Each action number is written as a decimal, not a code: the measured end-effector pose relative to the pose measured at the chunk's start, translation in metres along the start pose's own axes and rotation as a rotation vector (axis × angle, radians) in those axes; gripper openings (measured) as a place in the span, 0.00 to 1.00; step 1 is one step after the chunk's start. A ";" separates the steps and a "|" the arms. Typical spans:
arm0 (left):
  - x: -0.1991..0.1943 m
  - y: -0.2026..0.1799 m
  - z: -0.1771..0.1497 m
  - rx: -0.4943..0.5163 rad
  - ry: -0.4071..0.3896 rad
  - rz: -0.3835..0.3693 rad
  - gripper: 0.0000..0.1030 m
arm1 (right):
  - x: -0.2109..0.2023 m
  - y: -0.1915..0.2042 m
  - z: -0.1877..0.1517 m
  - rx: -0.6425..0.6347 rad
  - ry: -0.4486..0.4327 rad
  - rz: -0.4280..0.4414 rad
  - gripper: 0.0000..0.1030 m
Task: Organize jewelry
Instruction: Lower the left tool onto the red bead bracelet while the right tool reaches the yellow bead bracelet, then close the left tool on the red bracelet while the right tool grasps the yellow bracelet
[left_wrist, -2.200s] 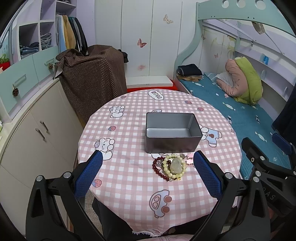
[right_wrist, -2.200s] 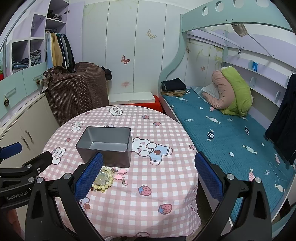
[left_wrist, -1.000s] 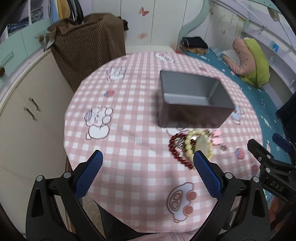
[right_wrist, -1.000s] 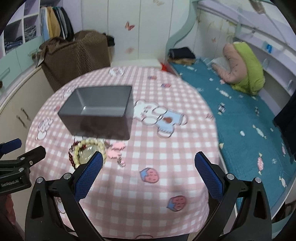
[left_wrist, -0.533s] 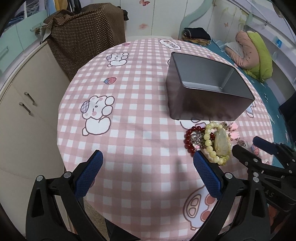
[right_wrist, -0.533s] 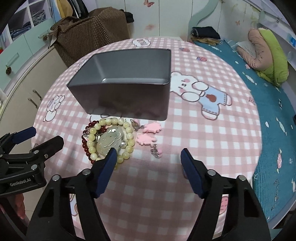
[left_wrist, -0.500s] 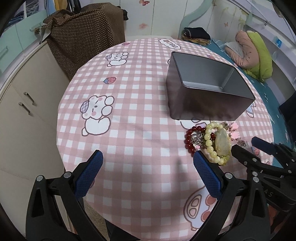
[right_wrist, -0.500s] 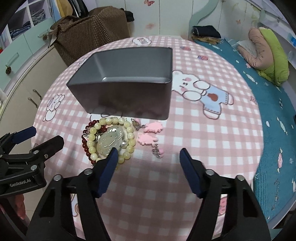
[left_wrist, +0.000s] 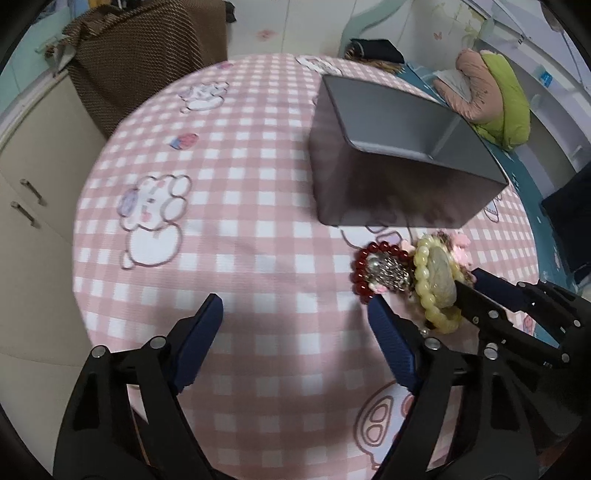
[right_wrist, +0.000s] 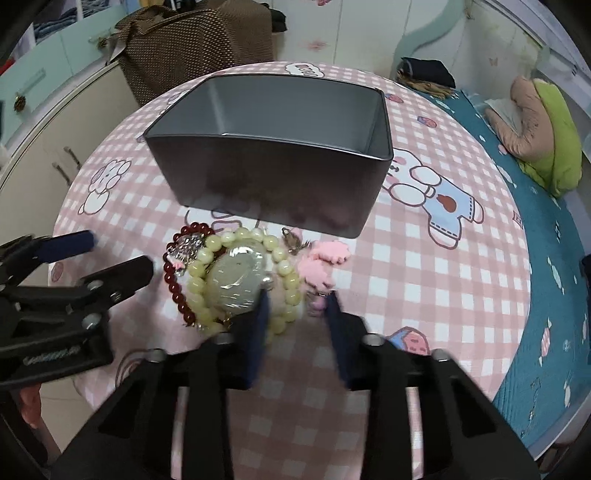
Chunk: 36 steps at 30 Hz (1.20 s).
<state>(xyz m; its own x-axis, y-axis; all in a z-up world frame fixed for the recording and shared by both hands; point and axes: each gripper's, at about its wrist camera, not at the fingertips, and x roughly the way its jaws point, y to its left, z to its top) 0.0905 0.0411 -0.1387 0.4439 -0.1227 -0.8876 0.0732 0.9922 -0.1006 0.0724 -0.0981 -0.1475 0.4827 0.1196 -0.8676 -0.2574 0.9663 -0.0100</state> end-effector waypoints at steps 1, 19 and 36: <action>0.001 -0.002 0.000 0.009 -0.008 0.018 0.78 | 0.000 -0.001 -0.001 0.003 0.002 -0.001 0.19; 0.007 -0.024 -0.003 0.151 0.003 0.044 0.71 | -0.028 -0.033 -0.007 0.052 -0.047 0.010 0.19; -0.025 -0.007 0.011 0.111 -0.099 -0.068 0.07 | -0.040 -0.038 -0.004 0.064 -0.085 0.025 0.19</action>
<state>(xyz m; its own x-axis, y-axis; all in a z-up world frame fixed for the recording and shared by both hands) 0.0886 0.0369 -0.1112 0.5198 -0.1959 -0.8315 0.2016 0.9740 -0.1035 0.0600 -0.1408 -0.1145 0.5466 0.1603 -0.8219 -0.2177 0.9750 0.0454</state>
